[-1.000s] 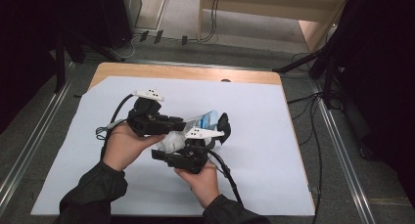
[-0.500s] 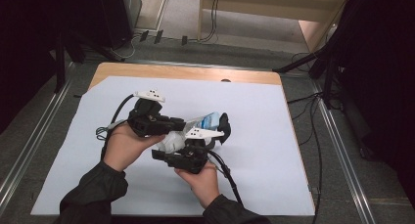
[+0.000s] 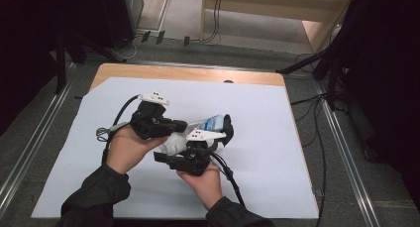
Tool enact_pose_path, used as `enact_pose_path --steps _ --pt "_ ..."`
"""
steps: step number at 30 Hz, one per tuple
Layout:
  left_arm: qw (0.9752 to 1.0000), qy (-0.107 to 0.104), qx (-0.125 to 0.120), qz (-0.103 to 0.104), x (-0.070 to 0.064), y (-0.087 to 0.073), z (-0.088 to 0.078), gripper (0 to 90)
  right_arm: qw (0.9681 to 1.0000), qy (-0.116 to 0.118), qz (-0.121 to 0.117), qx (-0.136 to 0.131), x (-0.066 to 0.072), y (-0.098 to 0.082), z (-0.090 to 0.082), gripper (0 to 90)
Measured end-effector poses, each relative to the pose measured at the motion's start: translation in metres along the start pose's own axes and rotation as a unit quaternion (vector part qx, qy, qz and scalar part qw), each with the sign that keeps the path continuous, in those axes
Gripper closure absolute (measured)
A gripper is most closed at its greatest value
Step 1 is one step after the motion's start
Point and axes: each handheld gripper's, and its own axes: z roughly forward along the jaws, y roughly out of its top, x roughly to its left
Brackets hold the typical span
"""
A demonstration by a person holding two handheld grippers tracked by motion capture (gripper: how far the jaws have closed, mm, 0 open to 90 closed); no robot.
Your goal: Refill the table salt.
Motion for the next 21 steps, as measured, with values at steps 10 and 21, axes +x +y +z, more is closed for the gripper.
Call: enact_pose_path --steps 10,21 --pt "0.9999 0.011 -0.005 0.006 -0.0005 0.0000 -0.0026 90.0 0.9992 -0.025 -0.031 0.007 0.0052 -0.0022 0.0014 56.3" --pt "0.9999 0.004 -0.016 0.001 -0.0020 0.0007 -0.0018 88.8 0.9995 -0.026 -0.016 -0.004 0.0086 -0.0018 -0.0002 61.3"
